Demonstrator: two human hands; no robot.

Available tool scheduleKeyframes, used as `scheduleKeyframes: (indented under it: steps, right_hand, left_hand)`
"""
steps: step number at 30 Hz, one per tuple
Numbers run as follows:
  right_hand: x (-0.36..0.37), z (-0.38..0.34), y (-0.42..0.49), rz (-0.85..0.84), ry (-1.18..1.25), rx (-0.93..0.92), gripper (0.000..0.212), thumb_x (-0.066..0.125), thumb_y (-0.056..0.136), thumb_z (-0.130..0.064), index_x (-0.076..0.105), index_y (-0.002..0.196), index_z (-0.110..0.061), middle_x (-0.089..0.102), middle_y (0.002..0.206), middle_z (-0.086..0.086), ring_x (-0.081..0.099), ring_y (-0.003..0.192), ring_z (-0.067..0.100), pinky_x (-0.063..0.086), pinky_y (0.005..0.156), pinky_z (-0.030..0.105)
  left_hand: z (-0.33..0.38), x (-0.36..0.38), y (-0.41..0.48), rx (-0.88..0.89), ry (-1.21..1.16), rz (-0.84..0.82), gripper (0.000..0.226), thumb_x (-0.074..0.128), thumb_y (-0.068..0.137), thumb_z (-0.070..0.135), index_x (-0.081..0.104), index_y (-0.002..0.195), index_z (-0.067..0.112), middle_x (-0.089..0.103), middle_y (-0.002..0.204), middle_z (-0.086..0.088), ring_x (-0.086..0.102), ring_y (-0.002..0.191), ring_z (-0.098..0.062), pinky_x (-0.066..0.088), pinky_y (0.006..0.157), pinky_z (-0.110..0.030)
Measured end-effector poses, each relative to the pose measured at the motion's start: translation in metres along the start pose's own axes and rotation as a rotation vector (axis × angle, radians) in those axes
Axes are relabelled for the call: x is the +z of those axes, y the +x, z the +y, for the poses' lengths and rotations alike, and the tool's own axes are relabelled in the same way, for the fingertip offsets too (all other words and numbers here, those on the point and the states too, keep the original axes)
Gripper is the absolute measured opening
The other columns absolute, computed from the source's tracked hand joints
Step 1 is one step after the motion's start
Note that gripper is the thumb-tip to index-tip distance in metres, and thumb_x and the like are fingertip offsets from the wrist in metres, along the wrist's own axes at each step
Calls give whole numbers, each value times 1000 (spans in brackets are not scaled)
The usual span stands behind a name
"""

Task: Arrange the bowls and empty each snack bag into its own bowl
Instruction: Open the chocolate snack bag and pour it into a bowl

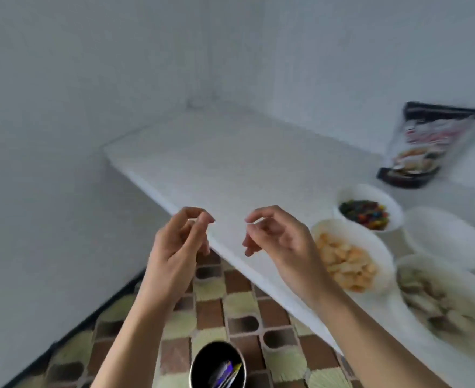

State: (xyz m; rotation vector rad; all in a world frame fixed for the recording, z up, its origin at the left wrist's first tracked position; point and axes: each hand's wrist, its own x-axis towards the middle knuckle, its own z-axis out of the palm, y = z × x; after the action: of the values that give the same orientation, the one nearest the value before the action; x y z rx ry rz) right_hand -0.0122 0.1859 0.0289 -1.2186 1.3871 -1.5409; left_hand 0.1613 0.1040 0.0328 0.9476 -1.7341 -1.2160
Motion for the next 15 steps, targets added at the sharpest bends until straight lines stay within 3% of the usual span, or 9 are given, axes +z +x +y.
scheduleKeyframes:
  steps: [4,10,13,15]
  right_hand:
    - [-69,-36,-16,234,-40,-109,18,58,100,-19,64,94,-3,65,73,11,64,70,24,54,72,31]
    - [-184,-50,-25,558,-154,-156,18,58,100,-18,64,92,-3,62,71,19,61,67,21,53,69,35]
    - [-244,-42,-12,692,-240,-138,14,60,100,-16,65,91,-6,65,73,16,61,68,16,51,70,32]
    - [-285,-36,7,766,-301,-97,10,62,98,-19,67,91,-14,70,78,4,65,75,12,51,73,28]
  left_hand:
    - [39,60,29,104,-58,-179,27,50,103,37,67,93,19,51,61,5,51,64,-18,40,67,-34]
    - [71,169,78,147,-92,-403,24,54,103,27,68,89,13,54,63,4,56,67,-16,47,73,-34]
    - [80,227,111,111,-95,-429,21,56,102,27,69,90,15,63,74,6,63,75,-15,50,73,-32]
    - [86,266,136,74,-99,-419,19,57,102,28,69,93,17,67,86,6,66,86,-16,52,75,-31]
